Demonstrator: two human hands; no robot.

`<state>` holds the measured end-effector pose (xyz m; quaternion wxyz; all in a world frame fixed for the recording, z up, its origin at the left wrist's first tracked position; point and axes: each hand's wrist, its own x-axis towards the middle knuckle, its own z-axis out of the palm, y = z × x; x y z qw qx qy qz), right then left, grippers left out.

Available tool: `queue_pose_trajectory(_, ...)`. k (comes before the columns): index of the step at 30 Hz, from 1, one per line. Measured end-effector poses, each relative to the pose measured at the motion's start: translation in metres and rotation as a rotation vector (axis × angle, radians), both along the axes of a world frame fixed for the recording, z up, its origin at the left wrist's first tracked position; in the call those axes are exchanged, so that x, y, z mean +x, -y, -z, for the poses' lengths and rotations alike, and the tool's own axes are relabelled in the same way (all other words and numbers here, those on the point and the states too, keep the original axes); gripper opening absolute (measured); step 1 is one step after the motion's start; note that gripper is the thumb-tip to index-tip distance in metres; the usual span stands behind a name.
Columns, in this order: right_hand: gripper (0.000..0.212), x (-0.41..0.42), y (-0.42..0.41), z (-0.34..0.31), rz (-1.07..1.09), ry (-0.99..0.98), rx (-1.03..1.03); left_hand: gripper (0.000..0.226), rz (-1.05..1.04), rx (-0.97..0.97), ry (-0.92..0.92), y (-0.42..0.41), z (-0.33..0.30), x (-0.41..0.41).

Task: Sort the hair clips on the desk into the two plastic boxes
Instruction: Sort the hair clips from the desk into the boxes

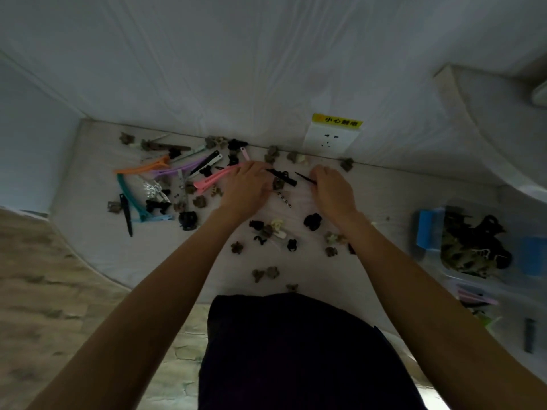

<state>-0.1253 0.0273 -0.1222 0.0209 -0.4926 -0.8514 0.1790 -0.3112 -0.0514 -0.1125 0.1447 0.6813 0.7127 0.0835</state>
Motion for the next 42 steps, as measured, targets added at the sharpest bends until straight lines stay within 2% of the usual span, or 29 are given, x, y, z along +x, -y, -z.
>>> queue_pose_trajectory(3,0.021,0.011,0.001,-0.005,0.027,0.008,-0.016,0.014,0.046,-0.069,0.051,-0.011,0.001,0.001)
queue_pose_trajectory(8,0.022,-0.002,0.001,-0.019,0.017,-0.099,-0.068,0.016,-0.063,-0.063,0.145,-0.012,0.003,0.004)
queue_pose_trajectory(12,0.028,-0.031,-0.002,-0.019,-0.159,-0.074,-0.180,0.020,-0.032,-0.051,0.056,-0.009,-0.001,0.004)
queue_pose_trajectory(16,0.035,-0.049,-0.013,-0.009,-0.147,-0.009,-0.246,0.014,0.042,0.001,-0.017,0.003,0.000,0.000)
queue_pose_trajectory(21,0.032,-0.055,-0.022,-0.009,-0.145,-0.023,-0.230,0.016,0.039,-0.072,-0.045,0.008,-0.006,0.000)
queue_pose_trajectory(25,0.028,-0.060,-0.022,-0.014,-0.191,-0.003,-0.250,0.020,0.052,-0.130,0.052,0.003,-0.007,0.007)
queue_pose_trajectory(28,0.028,-0.060,-0.025,-0.016,-0.192,0.038,-0.286,0.024,0.037,-0.199,0.047,0.001,-0.006,0.009)
queue_pose_trajectory(33,0.025,-0.031,-0.020,-0.015,-0.099,0.028,-0.296,0.023,0.054,-0.253,0.043,0.001,-0.009,0.008)
queue_pose_trajectory(38,0.027,-0.011,-0.010,-0.012,-0.048,0.103,-0.135,0.020,0.038,-0.279,0.070,0.005,-0.011,0.005)
queue_pose_trajectory(42,0.031,-0.007,0.002,-0.015,-0.118,0.179,-0.144,0.032,0.005,-0.236,0.180,0.012,-0.007,0.001)
